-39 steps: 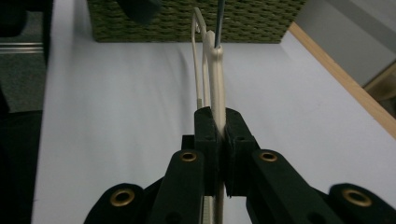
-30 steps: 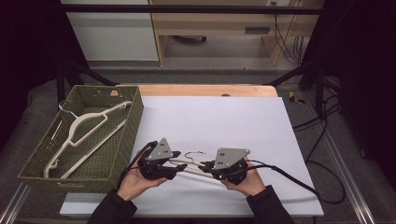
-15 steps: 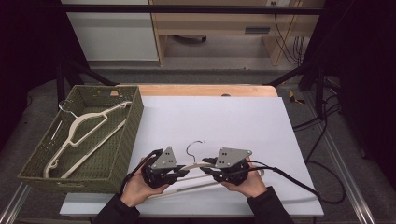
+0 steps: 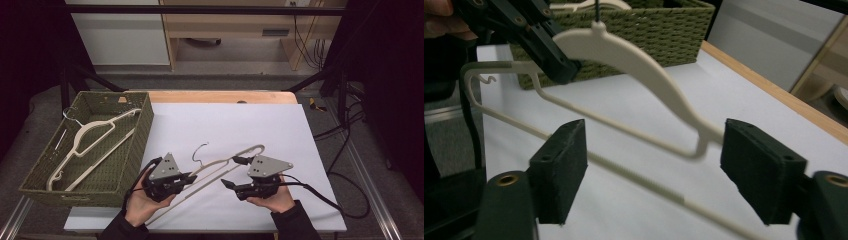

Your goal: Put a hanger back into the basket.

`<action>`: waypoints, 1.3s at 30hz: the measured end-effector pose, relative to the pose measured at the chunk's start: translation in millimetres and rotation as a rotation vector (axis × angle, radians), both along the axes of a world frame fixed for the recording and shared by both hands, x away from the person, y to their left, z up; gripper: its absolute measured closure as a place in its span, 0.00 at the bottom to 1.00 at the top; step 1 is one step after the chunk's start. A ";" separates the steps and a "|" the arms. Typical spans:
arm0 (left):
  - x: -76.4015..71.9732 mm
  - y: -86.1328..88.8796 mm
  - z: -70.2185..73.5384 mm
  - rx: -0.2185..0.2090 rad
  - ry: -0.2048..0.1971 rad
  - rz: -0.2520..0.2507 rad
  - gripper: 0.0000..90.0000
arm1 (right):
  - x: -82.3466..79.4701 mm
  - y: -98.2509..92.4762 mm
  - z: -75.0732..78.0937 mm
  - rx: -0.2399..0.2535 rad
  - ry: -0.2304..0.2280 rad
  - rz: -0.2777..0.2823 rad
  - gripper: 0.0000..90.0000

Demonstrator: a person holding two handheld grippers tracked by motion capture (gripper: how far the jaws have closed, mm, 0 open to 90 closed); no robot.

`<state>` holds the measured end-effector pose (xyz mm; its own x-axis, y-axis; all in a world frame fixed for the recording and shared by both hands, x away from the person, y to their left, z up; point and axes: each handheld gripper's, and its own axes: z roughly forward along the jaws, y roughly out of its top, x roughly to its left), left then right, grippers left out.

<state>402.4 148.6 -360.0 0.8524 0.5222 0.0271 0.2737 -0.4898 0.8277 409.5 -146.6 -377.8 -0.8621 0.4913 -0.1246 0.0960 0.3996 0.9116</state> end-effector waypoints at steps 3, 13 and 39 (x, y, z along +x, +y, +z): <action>0.2 11.6 16.0 -0.017 -0.024 0.034 0.96 | -2.2 -11.6 3.7 0.048 0.012 -0.042 0.24; 5.8 47.3 76.0 -0.028 -0.103 0.085 0.96 | -6.4 -57.8 3.0 0.194 0.038 -0.224 0.11; 67.2 163.9 101.3 -0.007 -0.084 0.210 0.96 | -1.7 -75.1 -9.5 0.165 0.078 -0.326 0.08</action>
